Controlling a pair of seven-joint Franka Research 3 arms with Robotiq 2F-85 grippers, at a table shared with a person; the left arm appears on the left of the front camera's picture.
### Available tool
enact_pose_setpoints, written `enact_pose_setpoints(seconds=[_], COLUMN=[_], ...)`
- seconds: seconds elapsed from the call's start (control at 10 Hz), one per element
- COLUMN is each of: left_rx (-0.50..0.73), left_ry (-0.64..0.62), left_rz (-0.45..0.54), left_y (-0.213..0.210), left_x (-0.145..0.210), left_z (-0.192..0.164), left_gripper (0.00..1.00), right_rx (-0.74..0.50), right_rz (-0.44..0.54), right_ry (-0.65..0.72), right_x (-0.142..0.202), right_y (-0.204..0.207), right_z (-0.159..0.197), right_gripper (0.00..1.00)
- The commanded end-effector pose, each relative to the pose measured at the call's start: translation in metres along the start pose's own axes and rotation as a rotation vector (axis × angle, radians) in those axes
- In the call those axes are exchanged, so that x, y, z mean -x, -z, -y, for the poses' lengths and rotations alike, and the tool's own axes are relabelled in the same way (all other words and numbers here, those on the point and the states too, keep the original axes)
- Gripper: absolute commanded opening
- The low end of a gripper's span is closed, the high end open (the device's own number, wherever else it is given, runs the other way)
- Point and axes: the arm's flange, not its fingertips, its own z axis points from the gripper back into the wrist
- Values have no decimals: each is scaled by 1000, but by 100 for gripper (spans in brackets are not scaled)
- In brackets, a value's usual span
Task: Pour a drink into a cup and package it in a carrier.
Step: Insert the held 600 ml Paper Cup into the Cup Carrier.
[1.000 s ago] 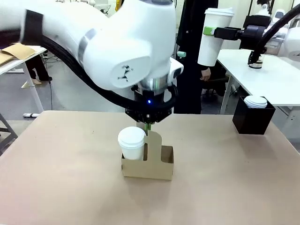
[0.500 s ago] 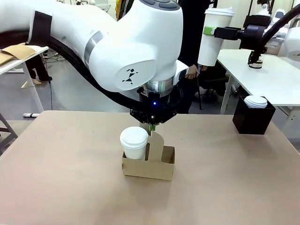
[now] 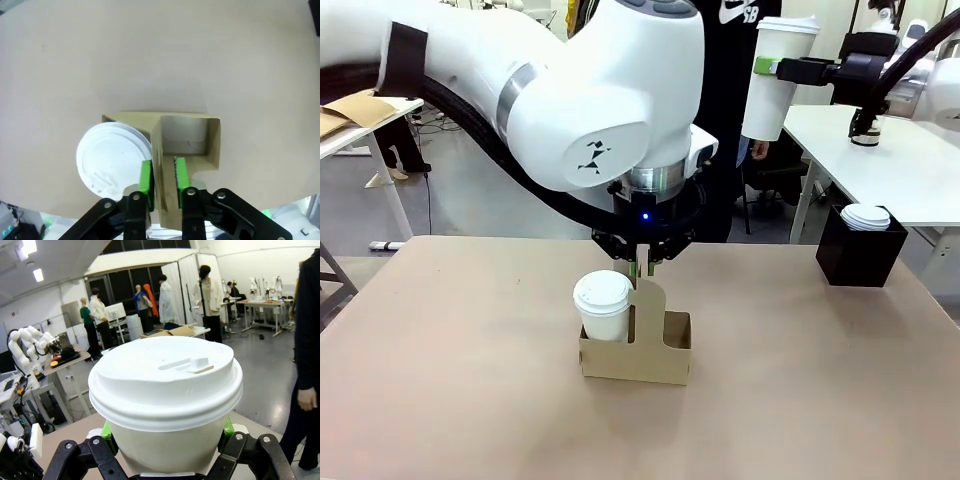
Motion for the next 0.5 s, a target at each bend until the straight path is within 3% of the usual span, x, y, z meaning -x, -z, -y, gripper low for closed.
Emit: enact_pose_setpoints(seconds=[0.0, 0.1, 0.4], left_rx=[46, 81, 257], left_ry=[73, 81, 230], left_rz=[-52, -53, -73], left_y=[-23, -37, -65], left_x=[-8, -11, -15], left_z=[-21, -31, -73], left_gripper=[66, 100, 100], right_rx=[0, -30, -182], right_rz=[0, -28, -45], right_ry=[0, 4, 2], right_x=[0, 17, 83], right_y=[0, 5, 22], right_z=[0, 2, -6], right_gripper=[86, 86, 86])
